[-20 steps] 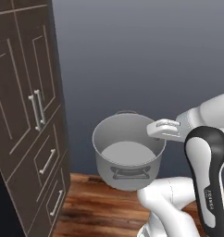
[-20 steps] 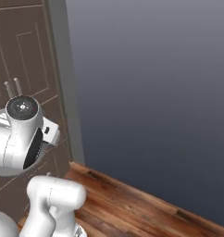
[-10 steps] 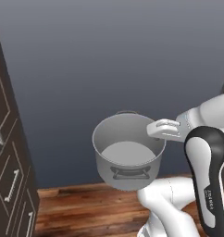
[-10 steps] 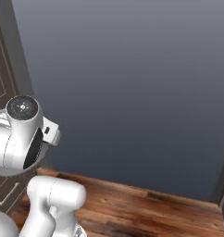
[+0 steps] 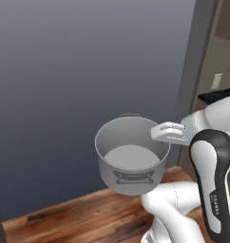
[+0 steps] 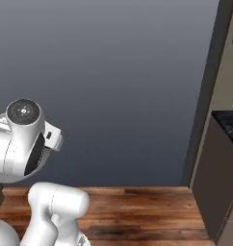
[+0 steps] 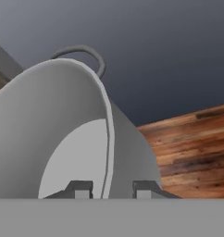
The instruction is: Move the pot and pan from the stove into the sink.
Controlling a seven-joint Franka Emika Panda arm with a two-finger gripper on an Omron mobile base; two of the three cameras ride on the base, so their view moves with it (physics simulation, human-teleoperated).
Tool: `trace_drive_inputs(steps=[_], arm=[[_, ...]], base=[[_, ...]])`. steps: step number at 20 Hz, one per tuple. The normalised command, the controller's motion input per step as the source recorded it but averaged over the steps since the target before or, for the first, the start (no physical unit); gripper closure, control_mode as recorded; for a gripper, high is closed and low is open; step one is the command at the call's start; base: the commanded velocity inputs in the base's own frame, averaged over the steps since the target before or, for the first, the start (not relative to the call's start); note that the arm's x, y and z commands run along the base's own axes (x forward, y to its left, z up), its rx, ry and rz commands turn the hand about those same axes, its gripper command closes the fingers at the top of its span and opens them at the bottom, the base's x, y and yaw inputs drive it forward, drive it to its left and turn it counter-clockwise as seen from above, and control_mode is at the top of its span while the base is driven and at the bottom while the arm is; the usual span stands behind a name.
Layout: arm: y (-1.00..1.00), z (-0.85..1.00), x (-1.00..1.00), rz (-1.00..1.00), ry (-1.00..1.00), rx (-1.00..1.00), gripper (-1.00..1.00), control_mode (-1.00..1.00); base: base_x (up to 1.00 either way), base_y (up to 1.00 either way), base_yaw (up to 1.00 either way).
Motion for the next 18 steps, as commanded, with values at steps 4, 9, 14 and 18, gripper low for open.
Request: trace_drive_inputs(steps=[4, 9, 14, 18], arm=[[0.0, 0.0, 0.0, 0.0, 0.0, 0.0, 1.0, 1.0], [0.0, 0.0, 0.0, 0.0, 0.0, 0.0, 1.0, 1.0], [0.0, 0.0, 0.0, 0.0, 0.0, 0.0, 1.0, 1.0], [0.0, 0.0, 0.0, 0.0, 0.0, 0.0, 1.0, 1.0]], base=[[0.0, -0.22, -0.47], [0.0, -0.19, -0.48], [0.0, -0.19, -0.48], [0.0, -0.19, -0.48]])
